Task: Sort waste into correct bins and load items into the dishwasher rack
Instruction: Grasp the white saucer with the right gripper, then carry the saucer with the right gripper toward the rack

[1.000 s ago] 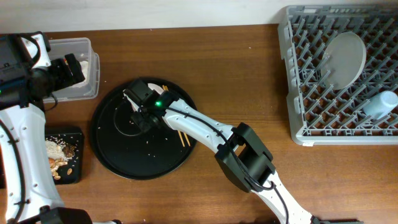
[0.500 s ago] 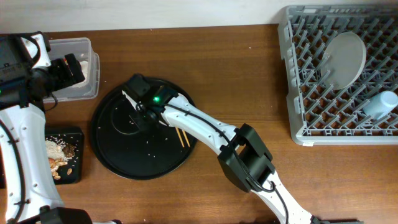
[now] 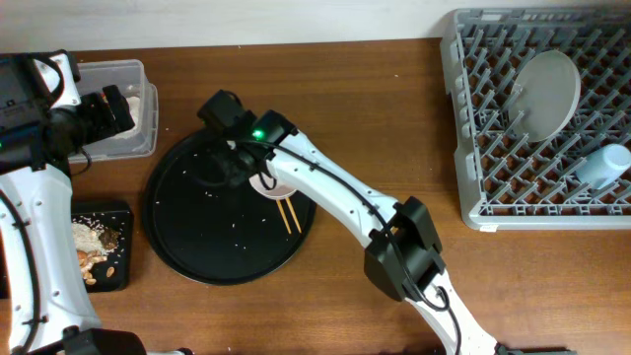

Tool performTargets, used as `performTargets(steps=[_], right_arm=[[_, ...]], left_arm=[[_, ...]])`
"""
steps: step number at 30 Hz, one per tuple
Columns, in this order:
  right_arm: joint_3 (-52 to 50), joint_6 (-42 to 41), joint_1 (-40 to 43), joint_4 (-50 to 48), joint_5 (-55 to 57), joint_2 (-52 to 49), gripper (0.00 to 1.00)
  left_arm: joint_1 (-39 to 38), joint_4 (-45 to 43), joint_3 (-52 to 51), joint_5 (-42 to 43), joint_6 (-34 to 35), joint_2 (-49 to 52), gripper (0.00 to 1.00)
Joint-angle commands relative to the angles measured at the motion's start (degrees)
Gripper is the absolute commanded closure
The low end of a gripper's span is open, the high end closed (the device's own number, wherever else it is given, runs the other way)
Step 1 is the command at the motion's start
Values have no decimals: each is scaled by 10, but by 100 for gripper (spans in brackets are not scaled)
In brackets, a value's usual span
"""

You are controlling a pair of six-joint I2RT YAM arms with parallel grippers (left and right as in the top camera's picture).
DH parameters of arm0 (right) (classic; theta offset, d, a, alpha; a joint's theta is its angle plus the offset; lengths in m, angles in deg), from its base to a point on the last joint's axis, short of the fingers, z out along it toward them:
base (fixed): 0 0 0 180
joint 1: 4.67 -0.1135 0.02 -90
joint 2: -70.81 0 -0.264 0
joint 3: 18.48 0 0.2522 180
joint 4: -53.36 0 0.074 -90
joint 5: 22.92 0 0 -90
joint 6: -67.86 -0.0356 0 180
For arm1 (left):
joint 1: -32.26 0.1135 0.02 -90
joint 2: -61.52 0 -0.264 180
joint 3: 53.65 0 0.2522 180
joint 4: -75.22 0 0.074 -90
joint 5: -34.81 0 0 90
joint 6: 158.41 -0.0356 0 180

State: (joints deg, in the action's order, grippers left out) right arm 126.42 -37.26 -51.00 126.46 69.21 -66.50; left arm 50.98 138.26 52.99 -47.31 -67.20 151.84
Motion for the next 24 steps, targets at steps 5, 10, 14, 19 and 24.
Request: performTargets(steps=[5,10,14,19,24], right_arm=[[-69,-41,3,-18,12,-17,47],[-69,-41,-10,-26,12,-17,47],[-74,-52,-18,-24,12,-18,49],[-116,-86,-19,-43,41,-19,52],[-124,-92,-21,-48,39,-17,64]], left_arm=[[1,-1,0,-2,5,1,1],[1,-1,0,-2,5,1,1],[1,-1,0,-2,5,1,1],[1,-1,0,-2,5,1,1],[1,-1,0,-2,5,1,1]])
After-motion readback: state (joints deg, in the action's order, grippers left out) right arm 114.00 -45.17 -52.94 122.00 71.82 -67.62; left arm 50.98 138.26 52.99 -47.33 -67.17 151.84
